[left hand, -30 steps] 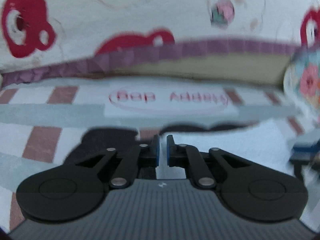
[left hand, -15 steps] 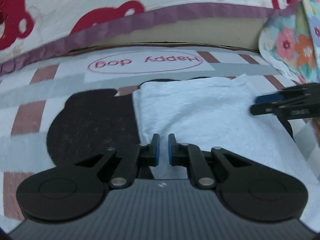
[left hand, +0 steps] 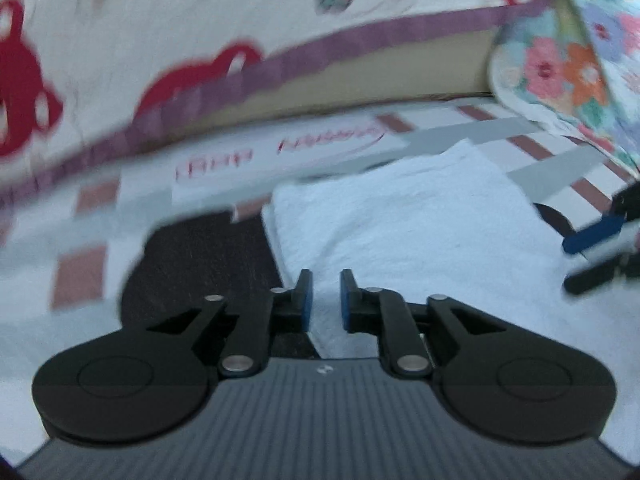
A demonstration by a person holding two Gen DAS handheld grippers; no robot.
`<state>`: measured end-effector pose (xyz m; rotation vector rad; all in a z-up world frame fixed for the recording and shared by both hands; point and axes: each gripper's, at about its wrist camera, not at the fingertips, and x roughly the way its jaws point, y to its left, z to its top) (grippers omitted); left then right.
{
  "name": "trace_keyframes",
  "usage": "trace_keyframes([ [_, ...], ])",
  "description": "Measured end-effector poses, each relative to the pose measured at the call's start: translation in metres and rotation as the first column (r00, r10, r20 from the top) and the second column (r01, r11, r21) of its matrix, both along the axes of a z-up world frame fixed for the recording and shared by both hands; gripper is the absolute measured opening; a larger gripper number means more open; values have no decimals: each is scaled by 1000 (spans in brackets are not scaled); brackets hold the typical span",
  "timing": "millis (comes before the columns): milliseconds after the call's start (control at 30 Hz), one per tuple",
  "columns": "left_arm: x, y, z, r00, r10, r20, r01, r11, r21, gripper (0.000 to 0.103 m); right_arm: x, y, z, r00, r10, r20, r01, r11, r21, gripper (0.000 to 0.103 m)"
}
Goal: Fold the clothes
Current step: 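Pinch the folded shirt edge with the right gripper and lift it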
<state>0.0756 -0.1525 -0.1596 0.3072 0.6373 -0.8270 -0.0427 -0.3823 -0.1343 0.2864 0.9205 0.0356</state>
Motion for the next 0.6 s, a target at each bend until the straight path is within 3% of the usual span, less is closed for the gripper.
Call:
trace_keyframes([
  [67,-18,6,10,998,-53,-18,52,998,-40,27,-27,-15,5,996,-94,-11,95,991,92,55],
  [133,-30,10,15,991,-100,-84,93,992,-83,27,-58,-32,-7,980,-189,-70,198,965,172,56],
  [200,-37,6,10,956,-194,-219,174,979,-109,31,-86,-49,-23,951,-279,-133,305,912,275,56],
  [233,-40,0,5,940,-221,-259,206,975,-87,32,-99,-57,-31,934,-316,-166,354,879,320,56],
  [300,-46,-12,-4,901,-270,-338,271,962,-47,31,-104,-53,-37,931,-309,-193,360,861,359,56],
  [367,-52,-15,-10,881,-296,-369,310,950,-22,32,-109,-49,-43,928,-300,-220,366,842,396,56],
  [600,-57,8,-13,898,-243,-368,255,967,-16,32,-127,-37,-64,914,-261,-309,392,760,518,56],
])
